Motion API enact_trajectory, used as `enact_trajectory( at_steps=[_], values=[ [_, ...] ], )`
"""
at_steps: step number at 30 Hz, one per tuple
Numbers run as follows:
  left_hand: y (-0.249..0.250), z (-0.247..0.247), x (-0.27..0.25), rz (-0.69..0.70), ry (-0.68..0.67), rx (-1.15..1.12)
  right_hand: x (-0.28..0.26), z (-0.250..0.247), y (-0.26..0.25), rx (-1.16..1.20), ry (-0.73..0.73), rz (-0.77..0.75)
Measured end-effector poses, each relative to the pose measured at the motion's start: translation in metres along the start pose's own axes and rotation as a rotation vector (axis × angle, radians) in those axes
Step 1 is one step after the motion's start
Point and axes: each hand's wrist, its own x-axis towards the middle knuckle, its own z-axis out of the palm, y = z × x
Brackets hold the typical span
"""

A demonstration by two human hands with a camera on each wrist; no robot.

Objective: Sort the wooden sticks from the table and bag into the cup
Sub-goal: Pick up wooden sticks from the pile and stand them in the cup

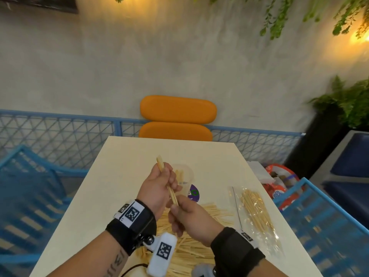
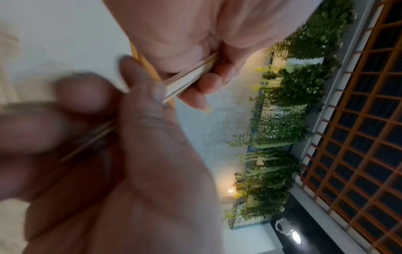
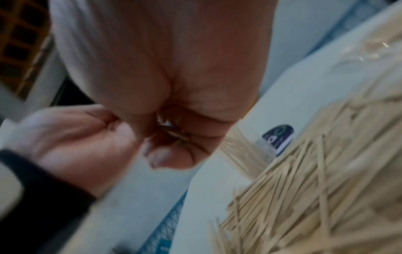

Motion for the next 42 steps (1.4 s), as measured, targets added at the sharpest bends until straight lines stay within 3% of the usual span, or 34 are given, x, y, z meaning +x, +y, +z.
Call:
enact_trajectory(
  at_steps=[4,6,10,14,18,22,28,35,38,42],
  values=[
    [-0.010,-0.002,-0.002,0.037,0.026,0.190,0.001,0.001,-0.003,0.402,0.020,0.069],
    [-0.011,-0.003,-0.002,0.065,0.040,0.278,-0.001,-0.001,-0.005,0.486,0.038,0.069],
    [-0.014,0.000,-0.005,0.027,0.015,0.289,-0.006,-0.004,-0.005,0.103,0.138,0.007],
    [-0.018,0.004,-0.006,-0.039,-0.018,0.378,-0.005,0.000,-0.012,-0.139,0.121,-0.068],
    [-0.017,0.002,0.001,0.051,-0.008,0.421,-0.001,0.001,-0.012,0.118,0.146,-0.017],
    [-0.014,-0.009,0.013,0.154,-0.006,0.536,0.003,-0.002,-0.004,0.194,0.125,0.029],
    [-0.012,-0.002,0.015,0.133,-0.074,0.557,0.013,-0.001,-0.008,0.360,0.181,0.039],
    [0.002,-0.007,0.029,0.179,-0.169,0.729,0.023,-0.010,-0.004,0.350,0.270,-0.132],
    [0.016,-0.004,0.038,0.218,-0.130,0.717,0.031,-0.018,-0.006,0.345,0.309,-0.153],
    [0.040,-0.001,0.058,0.359,0.022,0.680,0.045,-0.038,-0.001,0.282,0.497,-0.136]
  ],
)
